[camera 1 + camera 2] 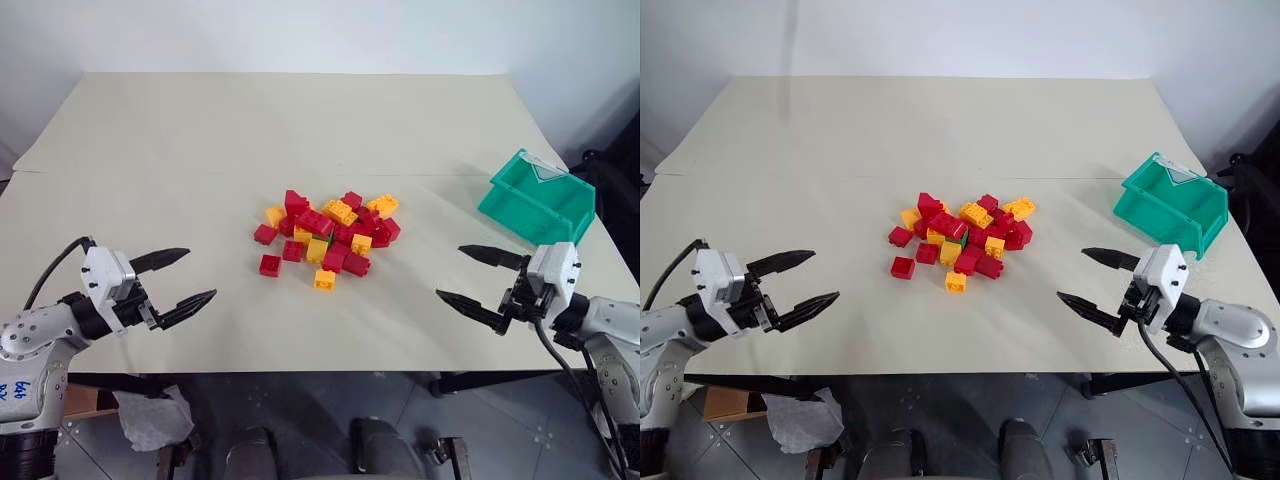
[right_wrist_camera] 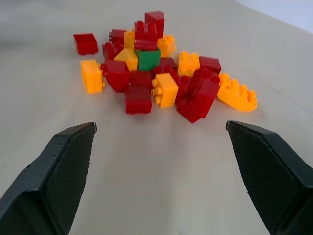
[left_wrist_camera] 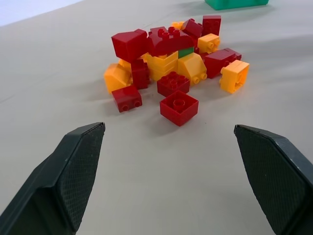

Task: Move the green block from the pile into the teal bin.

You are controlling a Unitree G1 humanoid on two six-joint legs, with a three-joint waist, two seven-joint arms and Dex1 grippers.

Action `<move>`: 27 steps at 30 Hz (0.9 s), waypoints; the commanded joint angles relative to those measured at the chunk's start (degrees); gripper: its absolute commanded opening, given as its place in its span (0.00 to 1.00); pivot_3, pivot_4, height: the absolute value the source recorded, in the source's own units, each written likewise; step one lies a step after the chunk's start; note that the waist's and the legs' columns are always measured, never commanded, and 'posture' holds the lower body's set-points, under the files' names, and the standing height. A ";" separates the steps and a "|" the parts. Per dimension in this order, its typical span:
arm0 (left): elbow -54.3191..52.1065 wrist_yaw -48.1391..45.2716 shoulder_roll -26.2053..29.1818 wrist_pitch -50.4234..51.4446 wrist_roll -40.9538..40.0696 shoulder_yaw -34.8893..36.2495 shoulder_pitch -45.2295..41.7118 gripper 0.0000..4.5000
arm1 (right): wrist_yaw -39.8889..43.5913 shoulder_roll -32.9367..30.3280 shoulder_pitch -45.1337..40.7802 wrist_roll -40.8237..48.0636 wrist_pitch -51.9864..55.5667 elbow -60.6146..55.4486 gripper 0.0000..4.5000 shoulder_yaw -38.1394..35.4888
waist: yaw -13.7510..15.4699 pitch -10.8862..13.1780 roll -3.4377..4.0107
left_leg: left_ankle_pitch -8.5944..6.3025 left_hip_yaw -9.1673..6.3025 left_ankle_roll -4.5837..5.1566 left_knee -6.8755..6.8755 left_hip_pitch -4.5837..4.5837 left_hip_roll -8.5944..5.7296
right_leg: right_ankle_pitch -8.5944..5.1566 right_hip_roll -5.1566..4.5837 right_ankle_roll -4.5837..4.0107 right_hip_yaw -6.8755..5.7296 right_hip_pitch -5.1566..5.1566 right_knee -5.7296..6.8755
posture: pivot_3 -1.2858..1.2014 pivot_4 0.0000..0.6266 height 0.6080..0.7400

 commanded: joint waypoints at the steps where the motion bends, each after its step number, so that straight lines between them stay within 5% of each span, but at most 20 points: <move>1: 0.37 0.66 -0.23 -1.82 0.60 0.55 -0.51 1.00 | 0.02 0.21 0.17 0.20 -1.33 -0.83 0.99 -2.04 | -0.10 0.00 0.00 | 0.00 0.00 0.00 0.00 0.00 0.00 | 0.00 0.00 0.00 0.00 0.00 0.00 | 0.52 0.24 1.00; 14: 1.82 -1.34 -2.44 -0.71 -3.97 3.99 2.38 1.00 | -3.05 2.46 -6.07 3.61 5.05 -8.23 0.99 1.67 | -0.17 0.01 0.01 | 0.00 0.00 -0.01 0.06 0.02 0.01 | 0.00 0.00 0.00 0.00 -0.05 0.18 | 0.52 0.24 1.00; 18: 3.49 -2.06 -2.15 -1.42 -3.82 6.48 5.64 1.00 | -2.75 2.06 -5.52 3.83 7.84 -11.44 0.79 4.05 | -0.01 0.01 0.01 | -0.03 0.00 -0.01 0.05 0.01 0.01 | 0.00 -0.01 0.00 -0.01 -0.07 0.19 | 0.52 0.24 1.00; 27: 1.98 -1.68 -3.90 -1.19 -4.95 8.78 11.41 1.00 | -5.12 6.29 -12.70 -2.55 11.41 -10.60 0.09 16.22 | -0.61 -0.01 -0.01 | -0.04 0.01 -0.01 0.14 0.02 0.03 | -0.03 -0.02 -0.06 -0.02 -0.06 0.24 | 0.52 0.24 1.00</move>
